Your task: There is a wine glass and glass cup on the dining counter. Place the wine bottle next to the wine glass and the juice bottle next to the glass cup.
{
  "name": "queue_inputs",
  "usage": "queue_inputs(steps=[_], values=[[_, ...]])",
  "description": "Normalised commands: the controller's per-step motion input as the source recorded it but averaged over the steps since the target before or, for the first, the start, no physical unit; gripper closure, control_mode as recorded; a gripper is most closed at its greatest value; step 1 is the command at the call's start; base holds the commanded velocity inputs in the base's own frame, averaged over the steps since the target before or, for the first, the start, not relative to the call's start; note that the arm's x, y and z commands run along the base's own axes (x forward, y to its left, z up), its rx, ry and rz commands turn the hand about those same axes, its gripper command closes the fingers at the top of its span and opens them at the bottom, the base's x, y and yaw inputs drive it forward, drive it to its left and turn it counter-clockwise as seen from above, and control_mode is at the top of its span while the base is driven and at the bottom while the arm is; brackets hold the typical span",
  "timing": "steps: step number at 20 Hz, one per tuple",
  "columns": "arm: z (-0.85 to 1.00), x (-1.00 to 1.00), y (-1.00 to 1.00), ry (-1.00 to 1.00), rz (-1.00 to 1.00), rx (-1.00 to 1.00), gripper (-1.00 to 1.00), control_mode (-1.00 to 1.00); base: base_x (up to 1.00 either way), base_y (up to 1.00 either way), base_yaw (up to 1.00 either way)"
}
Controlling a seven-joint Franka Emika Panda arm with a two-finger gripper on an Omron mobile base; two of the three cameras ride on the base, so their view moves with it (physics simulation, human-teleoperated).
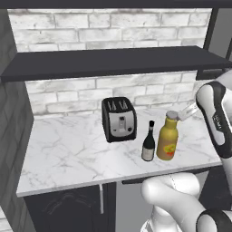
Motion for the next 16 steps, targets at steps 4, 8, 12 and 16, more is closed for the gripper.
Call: queue_inputs(steps=[4,8,12,16], values=[[-0.3,0.26,-0.83,-0.24,0.47,0.16,-1.0,-1.0,0.0,0.0,0.0],[-0.28,0.65,-0.79,-0.17,0.44,0.16,-1.0,-1.0,0.0,0.0,0.0],[-0.4,0.98,-0.57,-0.2,0.51,0.22,-1.0,-1.0,0.0,0.0,0.0],[-0.4,0.83,-0.29,-0.18,0.41,0.18,-1.0,-1.0,0.0,0.0,0.0]])
